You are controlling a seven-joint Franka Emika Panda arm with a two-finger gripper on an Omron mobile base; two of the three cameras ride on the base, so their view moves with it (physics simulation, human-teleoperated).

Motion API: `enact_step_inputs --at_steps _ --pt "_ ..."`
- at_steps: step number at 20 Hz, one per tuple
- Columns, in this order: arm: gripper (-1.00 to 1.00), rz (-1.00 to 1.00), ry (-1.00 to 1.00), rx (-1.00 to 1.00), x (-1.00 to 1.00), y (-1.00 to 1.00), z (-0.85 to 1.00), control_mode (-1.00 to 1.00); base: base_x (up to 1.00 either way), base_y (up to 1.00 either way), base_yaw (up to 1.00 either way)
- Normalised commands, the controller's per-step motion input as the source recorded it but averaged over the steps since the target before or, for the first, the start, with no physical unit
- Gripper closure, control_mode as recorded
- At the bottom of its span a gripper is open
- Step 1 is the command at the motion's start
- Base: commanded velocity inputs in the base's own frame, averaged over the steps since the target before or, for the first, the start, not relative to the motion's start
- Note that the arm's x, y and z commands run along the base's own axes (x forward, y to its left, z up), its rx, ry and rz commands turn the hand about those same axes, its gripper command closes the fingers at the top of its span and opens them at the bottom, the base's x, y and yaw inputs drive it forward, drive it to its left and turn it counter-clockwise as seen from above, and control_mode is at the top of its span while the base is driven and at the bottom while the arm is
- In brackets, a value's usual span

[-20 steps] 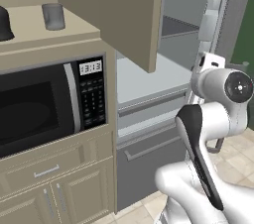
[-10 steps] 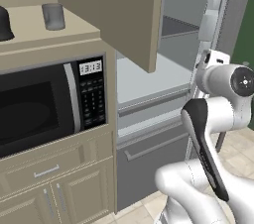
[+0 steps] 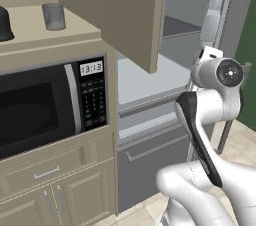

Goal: There is a bowl on the dining counter. Grab a lemon wedge from the fridge and place it in the bowl. Then get the liquor bottle and glass cup from the cabinet and place them next to the bowl.

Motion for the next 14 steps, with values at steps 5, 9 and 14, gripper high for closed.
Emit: enact_step_inputs --at_steps 5,9,14 --pt "-1.00 -0.12 0.00 0.00 0.20 0.01 -0.01 -1.00 0.00 0.00 0.00" --pt "-1.00 -0.09 0.00 0.00 0.07 -0.13 -0.01 -1.00 0.00 0.00 0.00" --pt "-1.00 -0.02 -0.04 0.05 -0.15 -0.56 -0.01 -1.00 0.00 0.00 0.00"
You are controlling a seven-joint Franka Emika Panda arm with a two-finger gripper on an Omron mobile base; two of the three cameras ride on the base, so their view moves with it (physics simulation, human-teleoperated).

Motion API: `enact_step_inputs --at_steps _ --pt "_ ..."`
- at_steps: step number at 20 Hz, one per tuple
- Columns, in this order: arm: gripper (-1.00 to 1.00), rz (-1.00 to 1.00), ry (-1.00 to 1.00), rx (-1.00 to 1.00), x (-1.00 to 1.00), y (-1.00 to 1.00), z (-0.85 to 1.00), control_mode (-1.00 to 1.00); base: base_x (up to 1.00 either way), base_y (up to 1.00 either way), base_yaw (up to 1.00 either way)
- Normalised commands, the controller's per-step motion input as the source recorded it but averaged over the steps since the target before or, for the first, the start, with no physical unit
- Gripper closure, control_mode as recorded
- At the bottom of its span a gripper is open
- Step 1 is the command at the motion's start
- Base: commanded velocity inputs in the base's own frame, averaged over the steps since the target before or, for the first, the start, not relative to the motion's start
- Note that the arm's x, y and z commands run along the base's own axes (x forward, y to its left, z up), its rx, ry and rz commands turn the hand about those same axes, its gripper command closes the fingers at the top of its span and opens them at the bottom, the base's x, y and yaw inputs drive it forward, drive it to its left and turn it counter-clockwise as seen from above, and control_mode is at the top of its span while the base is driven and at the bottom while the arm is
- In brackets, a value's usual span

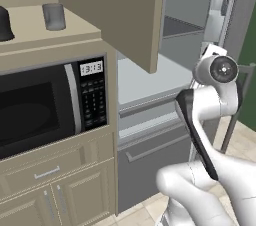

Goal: There is a bowl on the dining counter. Grab a lemon wedge from the fridge and place it in the bowl. Then get the liquor bottle and glass cup from the cabinet and place them next to the bowl.

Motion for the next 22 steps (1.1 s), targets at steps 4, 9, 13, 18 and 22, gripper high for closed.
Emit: enact_step_inputs --at_steps 4,9,13,18,22 --pt "-1.00 0.00 -0.15 0.09 -0.49 -0.81 -0.01 -1.00 0.00 0.00 0.00" --pt "-1.00 0.00 -0.13 0.12 -0.43 -0.91 0.00 -1.00 0.00 0.00 0.00" --pt "-1.00 0.00 -0.07 0.15 -0.12 -0.94 0.00 -1.00 0.00 0.00 0.00" --pt "-1.00 0.00 -0.01 0.19 0.00 -0.98 0.14 -1.00 0.00 0.00 0.00" --pt "-1.00 0.00 0.00 0.22 0.13 -0.94 0.29 -1.00 0.00 0.00 0.00"
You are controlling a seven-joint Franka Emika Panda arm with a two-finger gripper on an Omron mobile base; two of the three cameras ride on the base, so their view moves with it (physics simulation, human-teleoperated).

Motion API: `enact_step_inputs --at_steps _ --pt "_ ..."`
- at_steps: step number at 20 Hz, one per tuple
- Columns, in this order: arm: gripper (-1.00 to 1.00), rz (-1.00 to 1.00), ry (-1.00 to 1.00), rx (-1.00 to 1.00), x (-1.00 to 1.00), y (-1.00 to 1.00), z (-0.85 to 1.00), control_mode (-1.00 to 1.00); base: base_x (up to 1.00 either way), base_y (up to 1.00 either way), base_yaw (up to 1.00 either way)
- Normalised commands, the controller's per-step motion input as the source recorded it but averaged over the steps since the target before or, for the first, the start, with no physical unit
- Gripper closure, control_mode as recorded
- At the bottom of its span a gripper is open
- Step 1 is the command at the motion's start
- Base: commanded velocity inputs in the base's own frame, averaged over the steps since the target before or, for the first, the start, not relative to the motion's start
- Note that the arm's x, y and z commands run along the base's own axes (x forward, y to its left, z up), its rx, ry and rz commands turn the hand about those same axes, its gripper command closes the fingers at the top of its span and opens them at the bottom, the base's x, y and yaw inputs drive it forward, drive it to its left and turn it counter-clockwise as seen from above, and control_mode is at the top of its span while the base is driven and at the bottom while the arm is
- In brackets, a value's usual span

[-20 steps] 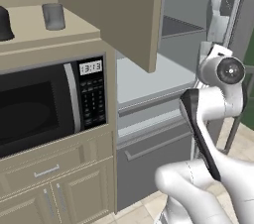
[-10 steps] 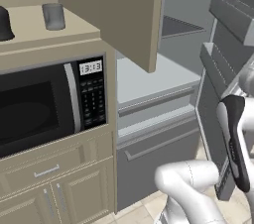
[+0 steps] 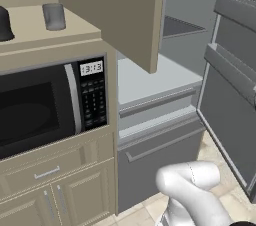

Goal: There is a bowl on the dining counter. Grab a lemon wedge from the fridge and place it in the bowl. Then get the liquor bottle and glass cup from the cabinet and place them next to the bowl.

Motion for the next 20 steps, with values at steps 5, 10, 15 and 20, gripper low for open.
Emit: enact_step_inputs --at_steps 5,10,15,20 --pt "-1.00 0.00 0.00 0.23 0.12 -0.99 0.16 -1.00 0.00 0.00 0.00" --pt "-1.00 0.00 -0.05 0.21 -0.02 -0.94 0.02 -1.00 0.00 0.00 0.00" --pt "-1.00 0.00 -0.30 0.15 -0.65 -0.25 0.00 -1.00 0.00 0.00 0.00" --pt "-1.00 -0.02 -0.12 0.16 -0.57 0.38 0.04 -1.00 0.00 0.00 0.00"
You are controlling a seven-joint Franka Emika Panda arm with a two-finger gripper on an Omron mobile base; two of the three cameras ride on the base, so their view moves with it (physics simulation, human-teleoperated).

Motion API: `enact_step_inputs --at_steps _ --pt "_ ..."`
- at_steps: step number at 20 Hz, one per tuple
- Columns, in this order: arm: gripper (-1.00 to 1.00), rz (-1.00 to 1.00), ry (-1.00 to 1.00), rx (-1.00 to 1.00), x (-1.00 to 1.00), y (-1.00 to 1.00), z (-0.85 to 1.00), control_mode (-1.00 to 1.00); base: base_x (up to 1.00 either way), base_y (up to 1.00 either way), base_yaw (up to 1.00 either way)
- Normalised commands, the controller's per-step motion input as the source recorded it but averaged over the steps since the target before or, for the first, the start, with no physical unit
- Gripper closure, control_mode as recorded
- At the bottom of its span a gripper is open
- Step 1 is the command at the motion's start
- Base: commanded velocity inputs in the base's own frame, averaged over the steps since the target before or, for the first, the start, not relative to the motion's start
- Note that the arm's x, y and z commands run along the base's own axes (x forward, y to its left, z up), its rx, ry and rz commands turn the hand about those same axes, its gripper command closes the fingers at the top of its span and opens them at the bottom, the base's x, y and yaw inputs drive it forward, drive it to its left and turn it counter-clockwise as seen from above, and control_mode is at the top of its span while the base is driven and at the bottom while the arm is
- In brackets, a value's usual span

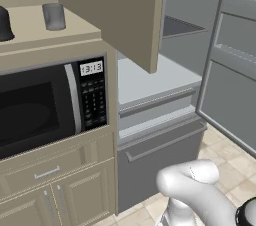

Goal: There is a bowl on the dining counter. Grab a lemon wedge from the fridge and place it in the bowl. Then get the liquor bottle and glass cup from the cabinet and place them next to the bowl.

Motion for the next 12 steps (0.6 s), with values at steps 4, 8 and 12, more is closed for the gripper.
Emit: enact_step_inputs --at_steps 4,8,12 --pt "-1.00 -0.07 -0.01 0.05 -0.29 0.95 0.04 -1.00 0.00 0.00 0.00" --pt "-1.00 -0.06 0.00 0.00 -0.14 1.00 0.00 -1.00 0.00 0.00 0.00" --pt "-1.00 -0.06 0.00 0.00 -0.03 1.00 0.00 -1.00 0.00 0.00 0.00"
